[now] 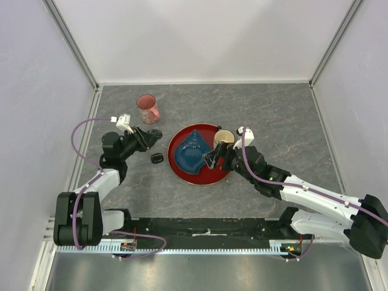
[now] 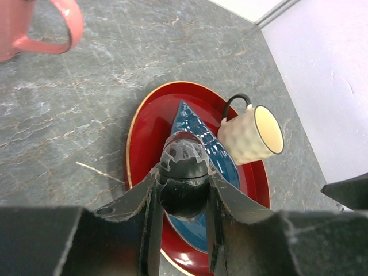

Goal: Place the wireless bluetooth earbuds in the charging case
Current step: Place the charging case at the center of the board.

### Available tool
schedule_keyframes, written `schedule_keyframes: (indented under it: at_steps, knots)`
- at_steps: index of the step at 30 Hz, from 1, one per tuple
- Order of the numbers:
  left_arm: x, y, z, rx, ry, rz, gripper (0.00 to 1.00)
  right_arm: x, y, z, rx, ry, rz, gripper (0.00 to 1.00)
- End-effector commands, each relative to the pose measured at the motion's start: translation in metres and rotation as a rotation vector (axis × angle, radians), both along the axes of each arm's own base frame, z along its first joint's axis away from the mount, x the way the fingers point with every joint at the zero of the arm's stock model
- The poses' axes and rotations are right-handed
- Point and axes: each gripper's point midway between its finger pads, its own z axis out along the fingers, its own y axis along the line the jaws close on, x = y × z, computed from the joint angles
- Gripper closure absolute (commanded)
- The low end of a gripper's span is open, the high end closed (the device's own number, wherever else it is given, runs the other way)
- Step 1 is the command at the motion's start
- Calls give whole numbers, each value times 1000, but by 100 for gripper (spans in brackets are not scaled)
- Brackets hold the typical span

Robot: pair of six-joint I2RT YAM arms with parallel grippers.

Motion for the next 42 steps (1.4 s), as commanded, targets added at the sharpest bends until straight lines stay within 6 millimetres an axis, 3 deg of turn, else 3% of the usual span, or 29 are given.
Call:
schedule_keyframes:
  at_steps: [1,8,18,22,33,38,42]
  knots:
    - [11,6,10,-25,-18,-26,98,-1,3,13,40,-3,10,2]
    - [25,7,-26,-56,111,-21,98,-7,8,15,77,14,34,2]
    - [39,13,-57,-87,216,32,92,-7,13,19,65,0,68,2]
    - [44,24,-85,-60,343,114,89,-9,15,15,64,12,83,2]
    - [51,22,-111,-86,449,86,87,-10,15,14,83,15,80,2]
    - [50,22,-113,-91,455,87,75,-10,17,11,84,24,84,2]
    - [48,19,-117,-76,501,57,74,-9,18,11,83,20,89,2]
